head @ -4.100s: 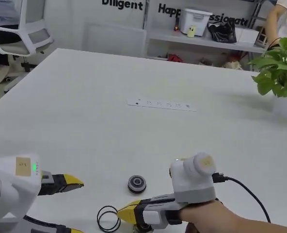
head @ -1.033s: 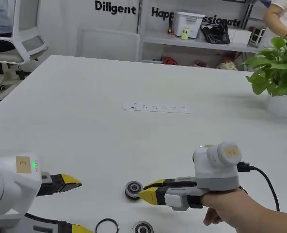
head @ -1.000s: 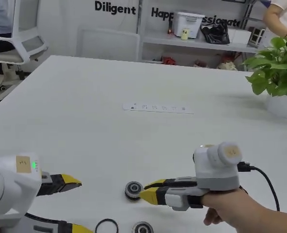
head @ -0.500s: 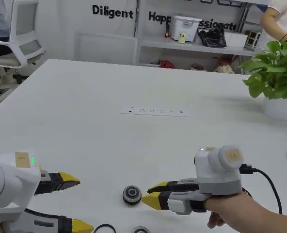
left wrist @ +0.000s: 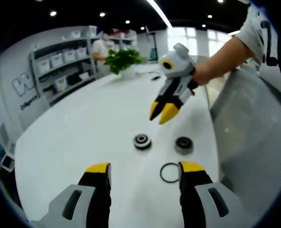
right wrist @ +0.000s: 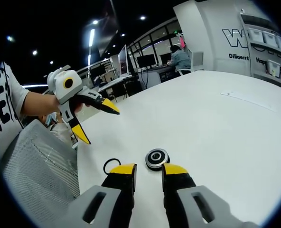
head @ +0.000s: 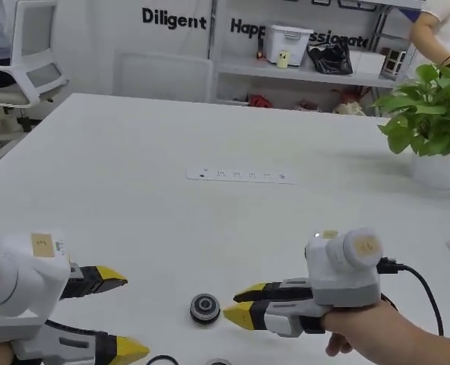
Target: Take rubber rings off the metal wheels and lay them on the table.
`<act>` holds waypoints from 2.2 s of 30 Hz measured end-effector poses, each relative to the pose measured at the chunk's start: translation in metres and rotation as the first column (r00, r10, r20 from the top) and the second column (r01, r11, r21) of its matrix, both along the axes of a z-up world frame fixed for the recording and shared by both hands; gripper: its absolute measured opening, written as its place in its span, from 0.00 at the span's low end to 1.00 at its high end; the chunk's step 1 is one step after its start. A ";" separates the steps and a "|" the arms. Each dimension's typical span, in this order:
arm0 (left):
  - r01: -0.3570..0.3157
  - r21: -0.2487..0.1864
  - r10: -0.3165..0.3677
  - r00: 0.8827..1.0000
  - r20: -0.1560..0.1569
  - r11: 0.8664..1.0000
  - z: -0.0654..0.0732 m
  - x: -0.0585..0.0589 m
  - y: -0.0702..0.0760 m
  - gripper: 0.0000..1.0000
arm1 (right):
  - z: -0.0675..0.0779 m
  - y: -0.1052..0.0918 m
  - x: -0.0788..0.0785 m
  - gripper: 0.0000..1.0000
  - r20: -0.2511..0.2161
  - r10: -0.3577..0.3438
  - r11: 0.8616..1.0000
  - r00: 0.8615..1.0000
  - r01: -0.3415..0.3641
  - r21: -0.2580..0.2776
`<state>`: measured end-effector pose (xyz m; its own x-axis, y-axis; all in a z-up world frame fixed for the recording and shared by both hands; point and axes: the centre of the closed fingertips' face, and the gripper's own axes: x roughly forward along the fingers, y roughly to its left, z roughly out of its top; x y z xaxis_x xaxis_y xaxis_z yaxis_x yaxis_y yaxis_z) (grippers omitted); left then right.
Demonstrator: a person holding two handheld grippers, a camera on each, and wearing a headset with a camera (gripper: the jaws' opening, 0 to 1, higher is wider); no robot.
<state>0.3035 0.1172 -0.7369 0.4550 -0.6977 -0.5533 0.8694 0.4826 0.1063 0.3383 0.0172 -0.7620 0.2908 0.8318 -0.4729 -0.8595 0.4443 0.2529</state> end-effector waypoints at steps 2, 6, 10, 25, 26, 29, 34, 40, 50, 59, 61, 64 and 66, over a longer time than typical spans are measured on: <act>-0.001 0.001 0.001 1.000 0.001 1.000 0.000 0.002 0.000 0.58 | 0.000 0.000 0.001 0.20 0.008 0.000 1.000 1.000 0.000 -0.002; -0.004 0.002 0.004 1.000 0.003 1.000 0.000 0.007 0.000 0.58 | -0.001 -0.001 0.004 0.21 0.026 0.004 1.000 1.000 -0.003 -0.010; -0.006 0.002 0.005 1.000 0.004 1.000 -0.001 0.011 -0.001 0.58 | -0.002 -0.001 0.005 0.22 0.038 0.008 1.000 0.999 -0.008 -0.015; -0.019 -0.009 0.019 1.000 0.016 1.000 0.001 0.031 -0.003 0.58 | -0.006 -0.001 0.012 0.22 0.059 0.009 1.000 0.998 -0.008 -0.029; -0.020 -0.013 0.021 1.000 0.015 1.000 0.001 0.032 -0.003 0.57 | -0.006 -0.001 0.012 0.22 0.060 0.008 1.000 0.998 -0.007 -0.030; -0.021 -0.017 0.021 1.000 0.014 1.000 0.001 0.035 -0.005 0.57 | -0.007 -0.002 0.014 0.22 0.063 0.007 0.999 0.998 -0.005 -0.032; -0.014 -0.013 0.014 1.000 0.009 1.000 -0.002 0.038 -0.007 0.57 | -0.009 -0.002 0.016 0.22 0.070 0.008 0.999 0.997 -0.006 -0.036; -0.008 -0.015 0.009 1.000 0.004 1.000 -0.004 0.043 -0.011 0.57 | -0.013 -0.003 0.018 0.22 0.075 0.012 0.999 0.997 -0.008 -0.043; 0.008 -0.014 -0.008 1.000 -0.018 1.000 -0.012 0.046 -0.020 0.56 | -0.020 -0.002 0.017 0.22 0.076 0.029 0.998 0.997 -0.024 -0.058; 0.019 -0.022 -0.020 0.999 -0.038 1.000 -0.019 0.048 -0.028 0.55 | -0.027 0.001 0.016 0.23 0.079 0.055 0.996 0.995 -0.050 -0.072; 0.022 -0.025 -0.023 0.999 -0.041 0.999 -0.020 0.049 -0.030 0.54 | -0.028 0.002 0.016 0.23 0.080 0.062 0.996 0.995 -0.056 -0.074; 0.026 -0.030 -0.027 0.999 -0.045 0.999 -0.022 0.050 -0.034 0.54 | -0.028 0.004 0.014 0.24 0.087 0.073 0.995 0.993 -0.067 -0.077; 0.030 -0.036 -0.031 0.998 -0.048 0.999 -0.022 0.051 -0.037 0.52 | -0.029 0.006 0.013 0.24 0.090 0.080 0.994 0.993 -0.073 -0.081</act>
